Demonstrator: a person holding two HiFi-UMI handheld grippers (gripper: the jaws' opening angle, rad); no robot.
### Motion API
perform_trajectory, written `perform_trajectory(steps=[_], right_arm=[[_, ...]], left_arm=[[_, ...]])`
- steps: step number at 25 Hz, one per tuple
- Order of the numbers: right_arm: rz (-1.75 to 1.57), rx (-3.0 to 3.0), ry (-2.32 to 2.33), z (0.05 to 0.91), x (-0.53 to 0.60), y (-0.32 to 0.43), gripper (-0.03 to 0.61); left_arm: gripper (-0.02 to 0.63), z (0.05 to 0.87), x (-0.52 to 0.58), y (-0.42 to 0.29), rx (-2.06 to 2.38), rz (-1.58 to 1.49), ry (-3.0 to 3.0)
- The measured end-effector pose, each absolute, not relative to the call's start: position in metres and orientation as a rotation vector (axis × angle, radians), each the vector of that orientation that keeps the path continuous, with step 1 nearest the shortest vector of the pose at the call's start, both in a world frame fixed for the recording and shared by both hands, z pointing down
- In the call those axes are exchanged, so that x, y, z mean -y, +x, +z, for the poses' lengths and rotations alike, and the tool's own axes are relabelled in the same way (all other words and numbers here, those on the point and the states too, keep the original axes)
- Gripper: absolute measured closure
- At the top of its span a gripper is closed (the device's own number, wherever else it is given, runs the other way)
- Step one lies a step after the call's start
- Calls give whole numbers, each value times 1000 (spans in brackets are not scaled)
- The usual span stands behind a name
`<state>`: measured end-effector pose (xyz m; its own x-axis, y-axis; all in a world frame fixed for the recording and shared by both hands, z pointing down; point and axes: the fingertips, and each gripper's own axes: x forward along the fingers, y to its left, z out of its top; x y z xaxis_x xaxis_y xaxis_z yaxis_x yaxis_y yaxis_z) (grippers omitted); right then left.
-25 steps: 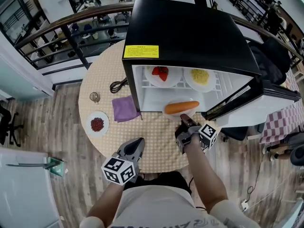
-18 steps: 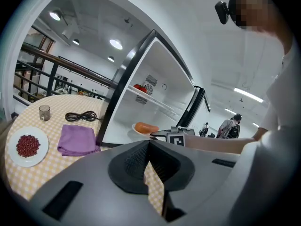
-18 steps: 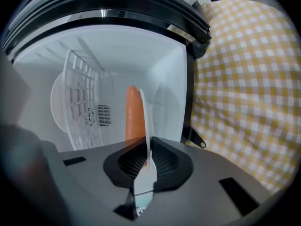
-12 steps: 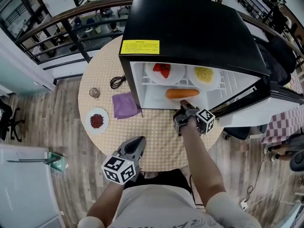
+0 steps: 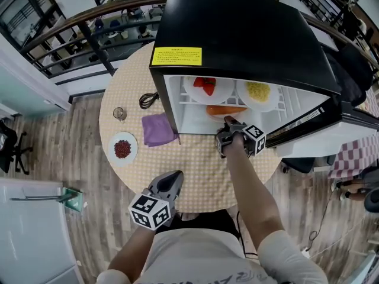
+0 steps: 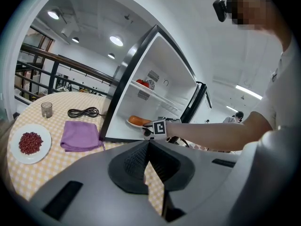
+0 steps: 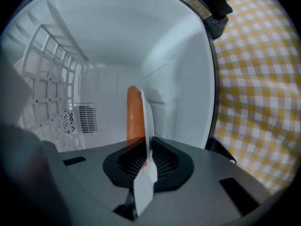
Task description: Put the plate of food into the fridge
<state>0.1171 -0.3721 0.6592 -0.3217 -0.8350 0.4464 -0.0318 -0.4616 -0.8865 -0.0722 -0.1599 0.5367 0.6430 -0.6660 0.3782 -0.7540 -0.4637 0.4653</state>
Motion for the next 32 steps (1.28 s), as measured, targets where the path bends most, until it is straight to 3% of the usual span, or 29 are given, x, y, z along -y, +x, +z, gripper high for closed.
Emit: perform_trajectory(steps=[15, 25, 32], right_arm=[[-1806, -1237, -1314, 654, 383, 115, 532], [-1762, -1541, -1292, 646, 382, 104, 373], [-1659, -2032, -1471, 639, 378, 86, 353]], left_arm=[[611, 541, 156, -72, 1095, 187, 2233], [611, 551, 151, -77, 1095, 209, 2209], [611, 556, 149, -83, 1097, 220, 2193]])
